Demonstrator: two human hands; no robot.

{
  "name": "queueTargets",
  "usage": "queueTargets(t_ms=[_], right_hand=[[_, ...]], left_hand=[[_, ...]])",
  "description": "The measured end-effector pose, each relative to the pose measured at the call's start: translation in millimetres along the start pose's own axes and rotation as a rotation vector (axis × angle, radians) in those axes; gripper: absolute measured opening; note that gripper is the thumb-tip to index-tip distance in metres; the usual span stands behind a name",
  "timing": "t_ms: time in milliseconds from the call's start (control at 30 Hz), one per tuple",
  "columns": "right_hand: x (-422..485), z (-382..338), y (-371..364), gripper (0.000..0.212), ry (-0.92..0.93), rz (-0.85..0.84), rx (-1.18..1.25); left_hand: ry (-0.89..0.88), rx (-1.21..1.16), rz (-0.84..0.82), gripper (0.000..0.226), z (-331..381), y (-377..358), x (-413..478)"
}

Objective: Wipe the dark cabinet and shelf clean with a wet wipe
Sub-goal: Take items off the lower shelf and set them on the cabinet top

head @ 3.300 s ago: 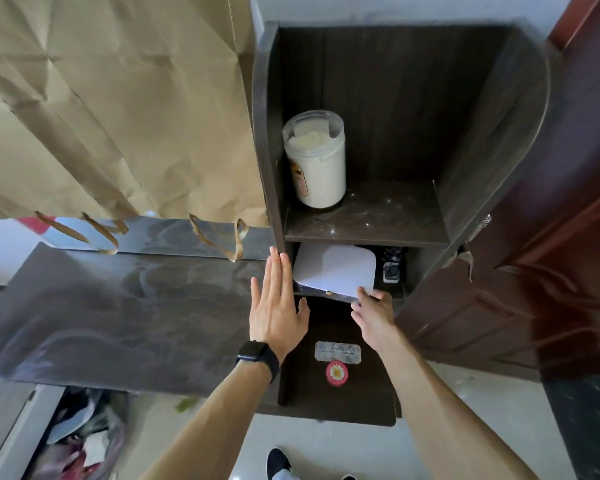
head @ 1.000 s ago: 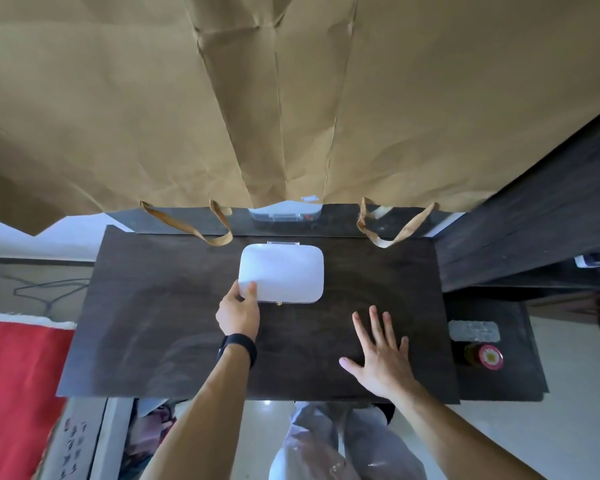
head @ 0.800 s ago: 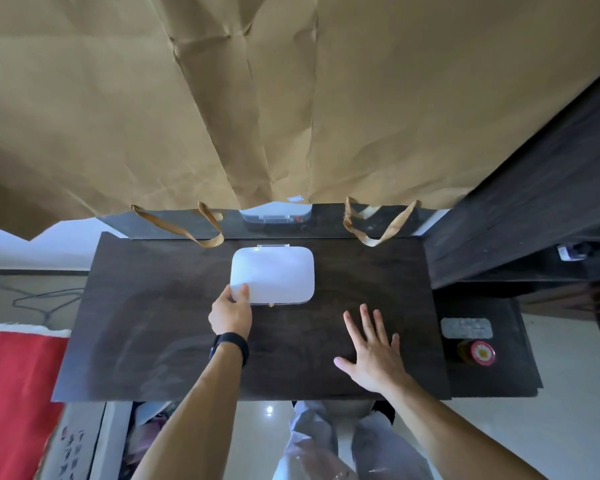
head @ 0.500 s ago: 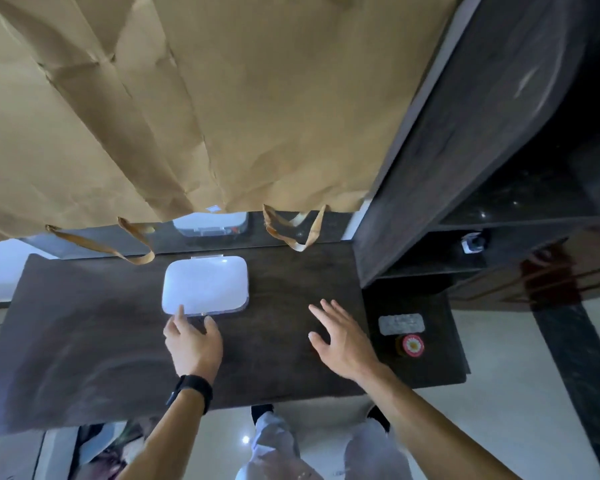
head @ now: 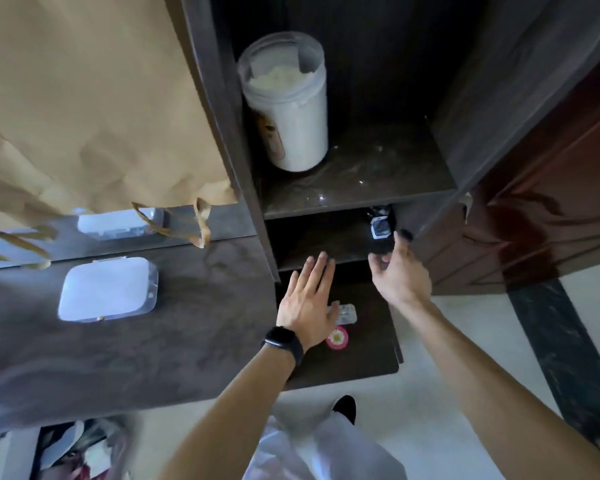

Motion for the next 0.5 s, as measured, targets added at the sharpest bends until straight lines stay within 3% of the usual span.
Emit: queueTargets(t_ms=[133, 333, 400, 500], right_hand=[[38, -17, -10, 0.062, 0.022, 0.110, -0.202], [44, -23, -17, 0.046, 0.016, 0.169, -0.136], [35, -17, -13, 0.043, 0.032, 0.156, -0.066], [13, 6, -6, 0.040, 0.076, 0.135, 0.019]], left_hand=[[0.111, 0.110, -0.145, 0.082, -9, -19, 22], [0.140, 0.157, -0.175, 0.078, -9, -20, 26], [0.152, 0.160, -0.107, 0.071, -4, -11, 32], [0.184, 0.066, 0.125, 0.058, 4, 6, 53]])
Point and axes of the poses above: each hand's wrist, its own x-axis towards the middle knuckle, its own y-axis out of the back of the hand, z = x × y, the point moved 3 cm from there along x, towards the middle knuckle, and after that the axes turned 14 degrees about -y, right-handed, at the moved point
